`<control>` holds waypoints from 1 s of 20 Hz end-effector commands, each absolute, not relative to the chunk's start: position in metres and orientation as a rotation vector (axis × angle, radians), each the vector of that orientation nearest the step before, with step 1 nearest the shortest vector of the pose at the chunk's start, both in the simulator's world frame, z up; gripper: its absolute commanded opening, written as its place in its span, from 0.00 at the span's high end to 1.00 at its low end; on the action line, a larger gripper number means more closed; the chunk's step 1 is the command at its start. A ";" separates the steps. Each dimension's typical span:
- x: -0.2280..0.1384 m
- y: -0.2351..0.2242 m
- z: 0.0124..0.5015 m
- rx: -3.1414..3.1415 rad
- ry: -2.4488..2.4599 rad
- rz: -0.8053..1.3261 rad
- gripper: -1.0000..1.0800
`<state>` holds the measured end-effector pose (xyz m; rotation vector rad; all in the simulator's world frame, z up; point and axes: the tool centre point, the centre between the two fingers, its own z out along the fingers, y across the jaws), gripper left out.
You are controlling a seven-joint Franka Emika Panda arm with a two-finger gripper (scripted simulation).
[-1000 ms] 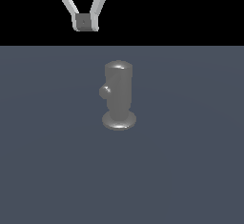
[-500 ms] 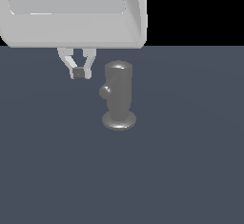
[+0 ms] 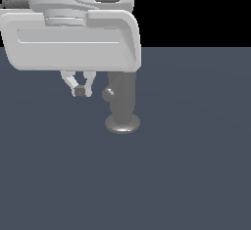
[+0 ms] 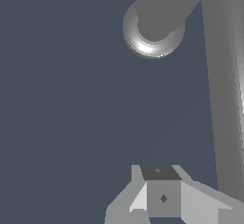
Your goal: Turn on the faucet by rotating a designated handle.
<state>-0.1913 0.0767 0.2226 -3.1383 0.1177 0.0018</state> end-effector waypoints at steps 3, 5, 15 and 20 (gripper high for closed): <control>-0.190 0.078 0.220 -3.138 0.119 0.000 1.00; -0.190 0.078 0.220 -3.138 0.119 0.000 1.00; -0.186 0.032 0.220 -3.138 0.119 0.000 1.00; -0.184 0.007 0.220 -3.139 0.119 0.001 1.00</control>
